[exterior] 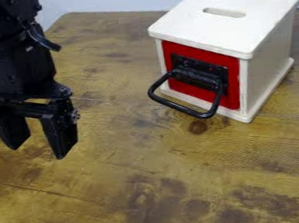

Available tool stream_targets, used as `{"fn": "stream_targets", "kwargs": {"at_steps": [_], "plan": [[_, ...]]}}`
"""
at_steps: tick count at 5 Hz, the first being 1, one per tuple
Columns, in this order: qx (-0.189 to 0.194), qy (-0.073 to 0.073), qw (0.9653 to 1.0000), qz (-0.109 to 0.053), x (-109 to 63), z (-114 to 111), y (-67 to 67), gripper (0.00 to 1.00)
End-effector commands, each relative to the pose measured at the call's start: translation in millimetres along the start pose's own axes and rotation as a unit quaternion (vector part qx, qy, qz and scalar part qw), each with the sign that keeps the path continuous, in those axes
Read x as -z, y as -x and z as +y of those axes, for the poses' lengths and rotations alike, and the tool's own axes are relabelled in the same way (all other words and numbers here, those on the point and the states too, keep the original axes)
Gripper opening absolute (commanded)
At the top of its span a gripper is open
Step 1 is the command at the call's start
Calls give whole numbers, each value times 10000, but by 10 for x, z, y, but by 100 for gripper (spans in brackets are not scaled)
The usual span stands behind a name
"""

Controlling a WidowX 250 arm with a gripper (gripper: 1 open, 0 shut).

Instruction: Close the drawer

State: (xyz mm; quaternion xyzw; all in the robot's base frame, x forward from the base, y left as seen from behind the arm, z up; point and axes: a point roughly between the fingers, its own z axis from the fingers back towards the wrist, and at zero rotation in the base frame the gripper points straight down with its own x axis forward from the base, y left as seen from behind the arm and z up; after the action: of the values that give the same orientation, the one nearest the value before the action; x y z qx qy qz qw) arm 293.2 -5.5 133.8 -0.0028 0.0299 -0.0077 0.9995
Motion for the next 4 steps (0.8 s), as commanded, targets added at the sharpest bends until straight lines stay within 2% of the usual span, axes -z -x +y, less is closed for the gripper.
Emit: {"fn": "stream_targets", "kwargs": {"at_steps": [1,2,3,4], "plan": [[131,-23,9999,20,109,-82,62,100],[228,-62,9997,53,189,-162,124,100],[-27,-135,9998,-126,111,25,20,100],[-270,-145,9993,-213,73,148,-3,100]]}}
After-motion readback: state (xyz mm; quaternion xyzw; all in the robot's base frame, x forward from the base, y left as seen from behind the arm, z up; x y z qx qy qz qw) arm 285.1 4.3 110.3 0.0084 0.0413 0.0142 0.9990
